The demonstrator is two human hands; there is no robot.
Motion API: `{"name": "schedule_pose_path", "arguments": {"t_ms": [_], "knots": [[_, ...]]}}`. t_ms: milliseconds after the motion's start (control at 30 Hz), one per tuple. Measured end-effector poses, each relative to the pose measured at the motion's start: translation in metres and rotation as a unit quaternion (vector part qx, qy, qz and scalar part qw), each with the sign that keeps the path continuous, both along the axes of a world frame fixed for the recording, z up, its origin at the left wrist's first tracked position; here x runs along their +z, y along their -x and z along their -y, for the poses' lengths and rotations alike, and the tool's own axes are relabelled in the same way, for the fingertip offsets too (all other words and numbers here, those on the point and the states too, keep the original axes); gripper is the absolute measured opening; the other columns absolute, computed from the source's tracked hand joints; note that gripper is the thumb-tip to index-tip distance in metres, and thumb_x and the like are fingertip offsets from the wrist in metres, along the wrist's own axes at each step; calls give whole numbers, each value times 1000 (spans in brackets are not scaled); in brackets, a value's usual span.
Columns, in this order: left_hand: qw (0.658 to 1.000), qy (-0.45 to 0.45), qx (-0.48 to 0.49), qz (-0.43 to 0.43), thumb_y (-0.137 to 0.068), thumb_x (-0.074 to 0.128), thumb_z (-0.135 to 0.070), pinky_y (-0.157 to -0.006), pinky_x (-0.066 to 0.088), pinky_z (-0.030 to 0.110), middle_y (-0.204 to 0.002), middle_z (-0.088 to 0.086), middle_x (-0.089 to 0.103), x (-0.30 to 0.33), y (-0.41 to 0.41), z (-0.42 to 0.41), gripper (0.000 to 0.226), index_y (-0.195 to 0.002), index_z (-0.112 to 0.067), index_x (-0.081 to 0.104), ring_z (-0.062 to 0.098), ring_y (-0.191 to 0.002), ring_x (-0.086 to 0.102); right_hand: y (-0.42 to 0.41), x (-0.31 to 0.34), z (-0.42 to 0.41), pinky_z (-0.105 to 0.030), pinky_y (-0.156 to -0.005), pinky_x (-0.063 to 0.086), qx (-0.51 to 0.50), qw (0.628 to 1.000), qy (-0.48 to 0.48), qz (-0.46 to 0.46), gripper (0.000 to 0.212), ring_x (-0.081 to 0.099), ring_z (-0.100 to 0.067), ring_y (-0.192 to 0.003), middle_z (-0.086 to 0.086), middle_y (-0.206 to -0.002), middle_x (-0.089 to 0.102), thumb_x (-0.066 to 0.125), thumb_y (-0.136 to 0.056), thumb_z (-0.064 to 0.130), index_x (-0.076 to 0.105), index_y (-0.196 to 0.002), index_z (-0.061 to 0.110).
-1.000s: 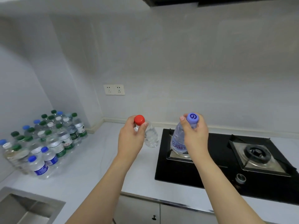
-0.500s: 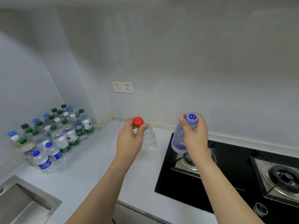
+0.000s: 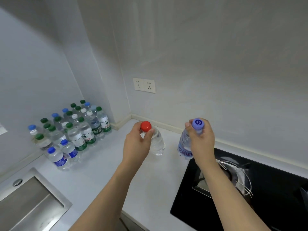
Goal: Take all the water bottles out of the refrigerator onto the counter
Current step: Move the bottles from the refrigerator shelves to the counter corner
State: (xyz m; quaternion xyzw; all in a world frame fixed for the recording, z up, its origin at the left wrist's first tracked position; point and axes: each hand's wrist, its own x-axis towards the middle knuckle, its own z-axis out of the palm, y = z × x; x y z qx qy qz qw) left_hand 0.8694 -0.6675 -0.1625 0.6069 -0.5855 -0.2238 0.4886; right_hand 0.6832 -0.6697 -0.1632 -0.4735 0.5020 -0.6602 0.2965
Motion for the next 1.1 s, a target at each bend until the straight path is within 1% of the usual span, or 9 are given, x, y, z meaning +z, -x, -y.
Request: {"name": "schedule_pose_path", "arguments": {"t_ms": [100, 200, 367, 533, 733, 833, 933, 1000, 1100], "knots": [[1000, -3, 12, 1, -93, 63, -32, -73, 43, 17, -99, -17, 65, -4, -19, 21, 22, -114, -28, 60, -3, -93, 58, -19, -6, 24, -20, -82, 46, 18, 1000, -10, 1, 12, 59, -10, -87, 2, -93, 63, 66, -91, 22, 59, -98, 16], [1000, -5, 18, 6, -93, 63, -32, -75, 46, 25, -97, -16, 66, -7, -39, 42, 18, -110, -29, 60, 6, -94, 60, -40, -9, 49, -20, -83, 44, 40, 999, -27, 6, 14, 59, -12, -89, 1, -95, 63, 66, -91, 21, 59, -100, 13], [999, -11, 28, 12, -92, 64, -33, -81, 48, 30, -99, -16, 66, -8, -79, 81, 20, -111, -27, 60, 10, -95, 60, -82, -8, 92, -18, -81, 44, 53, 998, -43, -6, 16, 57, -14, -89, 0, -96, 62, 66, -91, 21, 59, -101, 11], [998, -32, 51, 13, -91, 64, -35, -79, 48, 30, -99, -12, 66, -13, -129, 114, 18, -108, -27, 59, 10, -93, 60, -132, -9, 138, -13, -79, 43, 69, 996, -53, -14, 14, 56, -7, -87, 6, -93, 61, 66, -90, 19, 59, -100, 12], [996, -52, 69, 24, -91, 65, -32, -74, 48, 29, -91, -10, 66, -31, -193, 143, 19, -108, -26, 59, 11, -86, 61, -199, -27, 186, -10, -77, 42, 114, 990, -78, -35, 15, 56, -2, -87, 9, -95, 61, 66, -90, 19, 60, -102, 15], [994, -59, 76, 42, -91, 66, -33, -64, 41, 21, -86, -14, 64, -48, -225, 153, 19, -108, -28, 59, 2, -79, 58, -233, -40, 207, -5, -74, 42, 141, 984, -97, -50, 12, 56, 6, -83, 12, -93, 61, 67, -90, 19, 60, -100, 17], [991, -78, 83, 67, -90, 66, -35, -56, 37, 22, -77, -13, 62, -69, -254, 163, 19, -106, -29, 57, 6, -66, 56, -266, -57, 227, 0, -71, 40, 169, 977, -113, -65, 11, 57, 11, -82, 15, -93, 63, 68, -89, 18, 59, -93, 24], [989, -96, 82, 76, -90, 67, -35, -57, 40, 24, -77, -13, 62, -82, -273, 168, 20, -106, -31, 56, 8, -64, 55, -288, -70, 241, -1, -69, 41, 184, 971, -131, -82, 10, 58, 9, -80, 15, -91, 63, 69, -88, 19, 61, -92, 23], [988, -115, 77, 72, -89, 68, -34, -66, 47, 29, -81, -12, 63, -99, -294, 174, 21, -107, -31, 58, 8, -64, 54, -313, -88, 259, 1, -66, 39, 202, 960, -151, -124, 12, 56, 3, -80, 13, -87, 61, 69, -88, 20, 63, -96, 15]]}}
